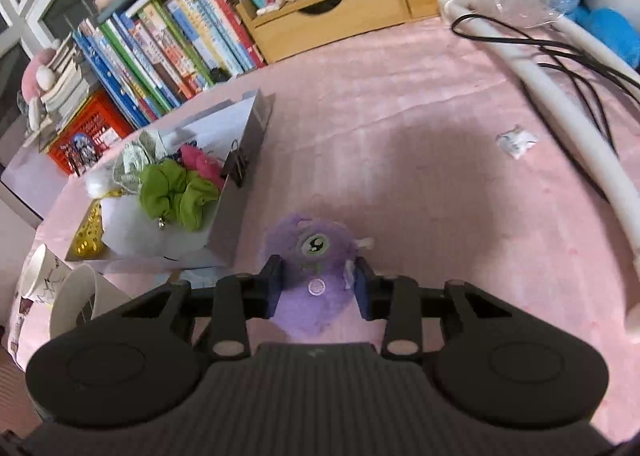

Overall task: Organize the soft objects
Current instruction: 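Close the right tool around the purple round plush and lift it, then hold the purple plush in the right tool while the left tool moves toward the blue packet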

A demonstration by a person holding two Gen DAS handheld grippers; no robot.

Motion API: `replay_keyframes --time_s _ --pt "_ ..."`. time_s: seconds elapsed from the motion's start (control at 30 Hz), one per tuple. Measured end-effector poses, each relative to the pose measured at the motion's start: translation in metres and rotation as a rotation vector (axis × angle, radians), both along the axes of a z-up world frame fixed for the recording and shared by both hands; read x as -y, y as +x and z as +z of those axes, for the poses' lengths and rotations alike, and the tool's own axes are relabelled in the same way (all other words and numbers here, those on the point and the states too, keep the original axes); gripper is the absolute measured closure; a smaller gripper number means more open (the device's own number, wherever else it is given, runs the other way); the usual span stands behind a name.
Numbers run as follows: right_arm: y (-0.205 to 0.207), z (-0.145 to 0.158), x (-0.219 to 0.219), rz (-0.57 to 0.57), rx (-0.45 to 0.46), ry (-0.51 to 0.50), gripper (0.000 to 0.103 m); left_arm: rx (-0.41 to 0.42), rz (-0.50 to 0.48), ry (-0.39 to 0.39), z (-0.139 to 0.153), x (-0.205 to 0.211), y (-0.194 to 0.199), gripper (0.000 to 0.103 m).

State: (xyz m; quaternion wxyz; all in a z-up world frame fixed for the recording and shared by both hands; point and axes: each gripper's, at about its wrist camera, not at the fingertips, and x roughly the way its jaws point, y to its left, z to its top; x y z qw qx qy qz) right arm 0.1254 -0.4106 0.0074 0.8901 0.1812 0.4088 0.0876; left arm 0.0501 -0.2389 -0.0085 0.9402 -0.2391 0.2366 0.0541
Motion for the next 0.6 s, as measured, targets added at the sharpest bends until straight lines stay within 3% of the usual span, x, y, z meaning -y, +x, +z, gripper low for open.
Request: replay_keyframes --time_s 0.17,0.23,0.27,0.3,0.53,0.6 --pt "-0.012 0.006 0.013 -0.031 0.022 0.003 0.061 -0.018 0.151 -0.154 0.001 -0.002 0.010 0.043" --pt "-0.016 0.007 0.016 -0.038 0.030 0.001 0.061 -0.024 0.197 -0.202 0.001 -0.005 0.013 0.053" --pt "-0.018 0.008 0.018 -0.042 0.033 0.001 0.061 -0.034 0.218 -0.228 0.000 -0.006 0.016 0.066" --pt "-0.021 0.008 0.020 -0.046 0.036 0.002 0.061 -0.048 0.233 -0.252 -0.002 -0.008 0.019 0.071" --pt "-0.030 0.011 0.029 -0.057 0.053 -0.006 0.061 -0.056 0.297 -0.274 -0.006 -0.008 0.028 0.072" --pt "-0.031 0.011 0.030 -0.059 0.056 -0.010 0.061 -0.063 0.311 -0.277 -0.006 -0.010 0.029 0.081"
